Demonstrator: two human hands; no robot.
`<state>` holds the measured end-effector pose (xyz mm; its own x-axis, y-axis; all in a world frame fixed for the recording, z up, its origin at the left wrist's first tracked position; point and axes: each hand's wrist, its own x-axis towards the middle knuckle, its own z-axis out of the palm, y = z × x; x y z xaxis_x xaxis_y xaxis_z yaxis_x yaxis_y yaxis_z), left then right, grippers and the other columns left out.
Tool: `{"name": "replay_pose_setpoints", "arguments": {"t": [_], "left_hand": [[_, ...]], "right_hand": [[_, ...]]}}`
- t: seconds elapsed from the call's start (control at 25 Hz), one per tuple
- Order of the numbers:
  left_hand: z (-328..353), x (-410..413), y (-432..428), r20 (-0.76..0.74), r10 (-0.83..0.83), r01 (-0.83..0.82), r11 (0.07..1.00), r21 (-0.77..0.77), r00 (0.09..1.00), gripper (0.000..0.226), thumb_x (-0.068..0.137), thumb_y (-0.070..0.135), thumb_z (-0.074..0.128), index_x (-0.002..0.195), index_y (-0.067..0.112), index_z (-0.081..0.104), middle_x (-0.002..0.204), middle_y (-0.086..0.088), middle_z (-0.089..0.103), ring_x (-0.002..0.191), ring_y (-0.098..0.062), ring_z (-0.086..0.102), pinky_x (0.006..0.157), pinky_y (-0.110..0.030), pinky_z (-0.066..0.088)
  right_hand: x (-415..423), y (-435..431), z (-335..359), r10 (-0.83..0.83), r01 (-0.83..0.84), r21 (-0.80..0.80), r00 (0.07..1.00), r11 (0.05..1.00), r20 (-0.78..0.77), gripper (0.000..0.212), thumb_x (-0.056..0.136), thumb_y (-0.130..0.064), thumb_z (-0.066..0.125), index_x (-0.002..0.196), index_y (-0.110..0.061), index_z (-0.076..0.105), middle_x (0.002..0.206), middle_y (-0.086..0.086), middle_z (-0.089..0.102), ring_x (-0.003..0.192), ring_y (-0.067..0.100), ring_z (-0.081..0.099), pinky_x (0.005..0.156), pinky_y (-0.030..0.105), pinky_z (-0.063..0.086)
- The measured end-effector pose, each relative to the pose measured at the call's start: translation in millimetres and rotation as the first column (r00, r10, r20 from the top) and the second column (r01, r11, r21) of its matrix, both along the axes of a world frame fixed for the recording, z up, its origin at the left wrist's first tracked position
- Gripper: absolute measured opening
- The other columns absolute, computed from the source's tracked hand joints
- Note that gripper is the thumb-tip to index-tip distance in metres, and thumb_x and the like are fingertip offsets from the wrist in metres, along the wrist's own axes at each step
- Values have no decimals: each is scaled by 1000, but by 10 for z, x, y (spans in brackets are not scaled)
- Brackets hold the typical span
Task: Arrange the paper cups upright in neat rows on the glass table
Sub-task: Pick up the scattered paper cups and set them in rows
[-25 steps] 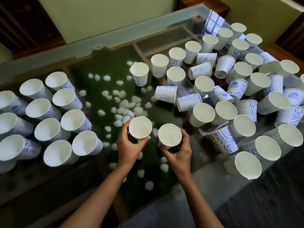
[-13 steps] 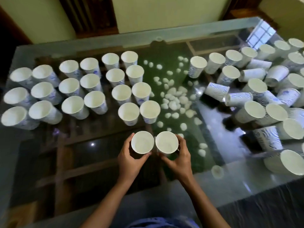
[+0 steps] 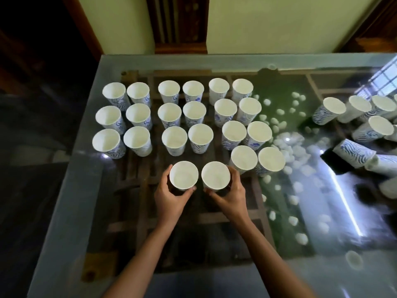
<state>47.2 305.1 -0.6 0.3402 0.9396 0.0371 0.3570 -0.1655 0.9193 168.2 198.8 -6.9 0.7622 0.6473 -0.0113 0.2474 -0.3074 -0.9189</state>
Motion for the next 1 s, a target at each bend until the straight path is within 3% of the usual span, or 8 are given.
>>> {"name": "replay_pose_setpoints", "arguments": {"t": [0.08, 0.2, 0.36, 0.52, 0.68, 0.8, 1.0], "left_hand": [[-21, 4, 160, 1, -4, 4, 1000, 6, 1000, 77, 54, 12, 88, 122, 8, 53, 124, -6, 59, 113, -11, 49, 90, -9, 34], [-80, -2, 293, -3, -19, 19, 1000, -9, 1000, 77, 54, 15, 88, 123, 12, 53, 124, -3, 59, 112, -6, 49, 90, -11, 37], [-142, -33, 315, -4, -26, 26, 996, -84, 1000, 77, 55, 16, 88, 123, 14, 53, 122, 0, 59, 112, -8, 51, 94, -29, 45], [-192, -79, 215, 6, 31, -28, 962, -272, 999, 84, 57, 9, 86, 130, 7, 45, 130, -11, 53, 117, -16, 50, 101, -37, 44], [-164, -218, -40, 8, 57, -51, 942, -332, 998, 76, 61, 6, 83, 129, 5, 47, 127, -12, 55, 114, -12, 49, 100, -29, 40], [-99, -279, -326, 8, 32, -28, 951, -307, 999, 60, 65, 6, 80, 120, 10, 56, 120, -4, 58, 112, -15, 54, 96, -27, 43], [35, -7, -831, 8, -143, 141, 959, -247, 990, 47, 69, 9, 78, 112, 15, 60, 116, 2, 60, 107, -9, 56, 89, -21, 46]], "right_hand": [[18, 186, -20, -13, 13, -5, 1000, 1000, 5, 74, 62, -24, 84, 123, -22, 42, 118, -11, 54, 108, 2, 52, 92, 26, 48], [50, 353, -65, -43, 43, -10, 999, 999, 18, 72, 62, -25, 85, 120, -25, 42, 115, -11, 54, 107, 7, 54, 90, 23, 46], [39, 376, -125, -70, 71, -31, 997, 997, 26, 74, 61, -26, 85, 121, -21, 42, 116, -11, 53, 108, 9, 53, 92, 26, 46], [11, 306, -116, -74, 74, -38, 997, 997, 21, 76, 61, -26, 86, 123, -20, 42, 118, -10, 52, 110, 10, 53, 94, 25, 45], [-8, 86, -41, -44, 43, -28, 998, 999, -41, 80, 64, -23, 84, 130, -16, 41, 126, -1, 55, 116, 11, 53, 99, 25, 45], [33, -185, 7, -50, 49, -26, 998, 998, -46, 73, 66, -23, 83, 127, -19, 44, 118, -6, 57, 113, 7, 54, 96, 21, 45], [233, -818, 60, -120, 119, -50, 993, 992, -18, 67, 67, -23, 82, 124, -27, 46, 116, -4, 58, 106, 7, 58, 90, 22, 48]]}}
